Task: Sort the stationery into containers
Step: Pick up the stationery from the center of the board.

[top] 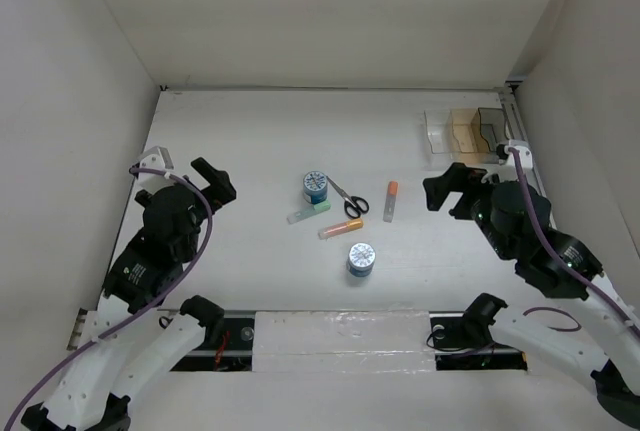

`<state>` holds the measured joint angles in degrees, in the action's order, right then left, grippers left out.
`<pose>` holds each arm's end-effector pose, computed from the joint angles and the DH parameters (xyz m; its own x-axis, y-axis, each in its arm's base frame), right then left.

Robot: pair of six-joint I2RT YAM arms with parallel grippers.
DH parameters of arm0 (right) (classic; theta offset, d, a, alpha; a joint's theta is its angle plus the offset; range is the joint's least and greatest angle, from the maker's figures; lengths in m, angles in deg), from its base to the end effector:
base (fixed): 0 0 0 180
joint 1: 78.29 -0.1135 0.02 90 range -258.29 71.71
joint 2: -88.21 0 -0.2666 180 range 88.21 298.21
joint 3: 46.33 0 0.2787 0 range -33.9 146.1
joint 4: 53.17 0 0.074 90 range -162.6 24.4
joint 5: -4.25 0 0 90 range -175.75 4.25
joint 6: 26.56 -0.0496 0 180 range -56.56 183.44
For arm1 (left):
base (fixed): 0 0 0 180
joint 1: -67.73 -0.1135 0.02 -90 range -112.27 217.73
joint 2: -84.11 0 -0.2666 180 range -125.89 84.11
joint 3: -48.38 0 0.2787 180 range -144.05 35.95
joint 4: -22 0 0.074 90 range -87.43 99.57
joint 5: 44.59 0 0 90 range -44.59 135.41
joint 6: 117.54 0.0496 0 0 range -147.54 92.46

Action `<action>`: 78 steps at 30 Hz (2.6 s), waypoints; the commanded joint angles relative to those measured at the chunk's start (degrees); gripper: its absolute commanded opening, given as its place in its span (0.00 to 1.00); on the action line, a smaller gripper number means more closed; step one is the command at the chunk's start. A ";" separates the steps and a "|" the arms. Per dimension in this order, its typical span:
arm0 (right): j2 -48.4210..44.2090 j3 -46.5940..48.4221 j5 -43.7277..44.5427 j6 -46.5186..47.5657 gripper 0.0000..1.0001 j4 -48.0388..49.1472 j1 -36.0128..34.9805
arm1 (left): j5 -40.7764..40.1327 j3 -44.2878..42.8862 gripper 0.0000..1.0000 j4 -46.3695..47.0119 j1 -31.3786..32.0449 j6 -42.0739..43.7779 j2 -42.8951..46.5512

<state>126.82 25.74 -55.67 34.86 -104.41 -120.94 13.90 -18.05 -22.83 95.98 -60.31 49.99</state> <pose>0.1312 0.0871 0.3978 -0.3098 0.2775 -0.9094 -0.0991 0.9418 0.3211 0.1430 -0.0474 0.3868 -0.1357 -0.4509 -0.8822 -0.1420 0.8901 -0.4331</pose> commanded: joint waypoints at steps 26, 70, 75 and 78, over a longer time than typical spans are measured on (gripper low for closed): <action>54.22 17.68 -22.53 9.50 1.00 21.06 -5.42 | 1.27 0.21 1.00 1.90 -0.21 1.05 -3.58; 80.57 35.20 -14.35 11.53 0.29 17.89 -4.37 | 3.47 0.21 1.00 2.96 -0.21 2.72 -4.01; 78.12 37.92 -16.28 12.31 0.00 16.75 -4.37 | 3.47 0.21 1.00 2.96 -0.21 2.72 -3.49; 75.22 40.98 -18.04 12.93 0.00 16.13 -3.23 | 2.94 0.21 1.00 2.96 -0.21 2.72 -3.49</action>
<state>207.34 61.06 -71.95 46.95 -89.63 -125.33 17.18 -18.03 -22.31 95.98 -58.39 46.09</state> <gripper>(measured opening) 0.710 0.997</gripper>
